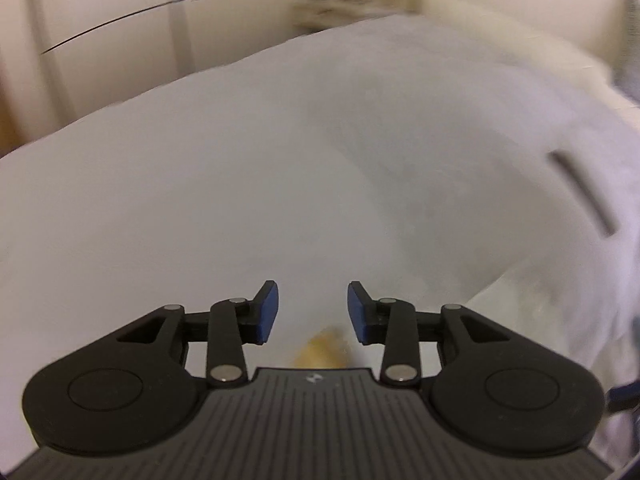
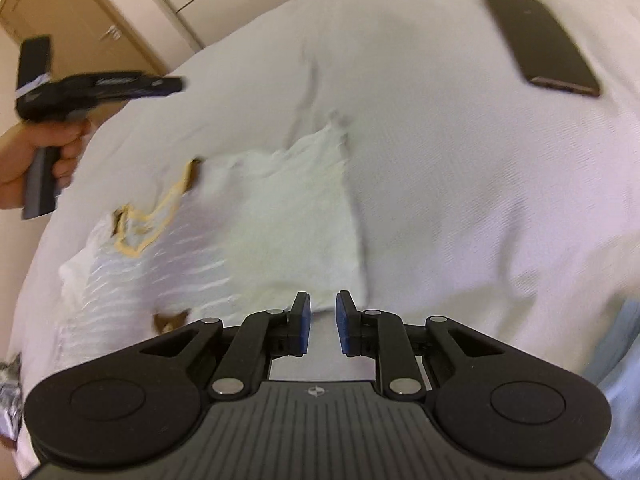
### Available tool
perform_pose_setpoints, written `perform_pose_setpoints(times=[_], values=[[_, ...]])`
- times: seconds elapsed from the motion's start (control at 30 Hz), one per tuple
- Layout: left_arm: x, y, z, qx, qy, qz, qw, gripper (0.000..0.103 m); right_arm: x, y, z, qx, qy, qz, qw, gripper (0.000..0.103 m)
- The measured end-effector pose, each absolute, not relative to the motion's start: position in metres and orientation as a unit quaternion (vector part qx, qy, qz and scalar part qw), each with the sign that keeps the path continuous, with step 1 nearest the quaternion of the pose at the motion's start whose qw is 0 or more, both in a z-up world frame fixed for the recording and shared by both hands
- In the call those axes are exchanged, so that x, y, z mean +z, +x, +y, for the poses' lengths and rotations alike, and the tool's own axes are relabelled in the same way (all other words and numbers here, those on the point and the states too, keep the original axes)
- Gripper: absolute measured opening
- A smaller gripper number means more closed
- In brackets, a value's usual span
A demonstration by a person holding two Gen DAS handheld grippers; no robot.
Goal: Fold clothes
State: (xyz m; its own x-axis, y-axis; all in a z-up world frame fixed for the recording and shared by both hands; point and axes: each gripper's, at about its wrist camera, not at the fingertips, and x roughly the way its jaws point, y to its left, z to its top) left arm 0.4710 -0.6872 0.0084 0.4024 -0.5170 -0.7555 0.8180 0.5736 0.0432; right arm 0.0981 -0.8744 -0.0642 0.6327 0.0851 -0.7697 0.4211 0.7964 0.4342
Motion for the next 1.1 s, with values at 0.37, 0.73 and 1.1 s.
perform_pose_setpoints(times=[0.37,0.73,1.1], values=[[-0.013,0.507,-0.427,-0.269,0.235,0.440,0.824,0.039,-0.028,0.170,-0.757,0.013,0.220,0.446,0.867,0.028],[-0.070,0.574,-0.282,-0.272,0.089,0.508,0.812,0.041,-0.021,0.250,-0.590,0.029,0.197,0.474,0.858,0.033],[-0.116,0.626,-0.280,-0.367,-0.024,0.547,0.752,0.034,-0.053,0.342,-0.401,0.107,-0.030,0.490,0.865,0.058]])
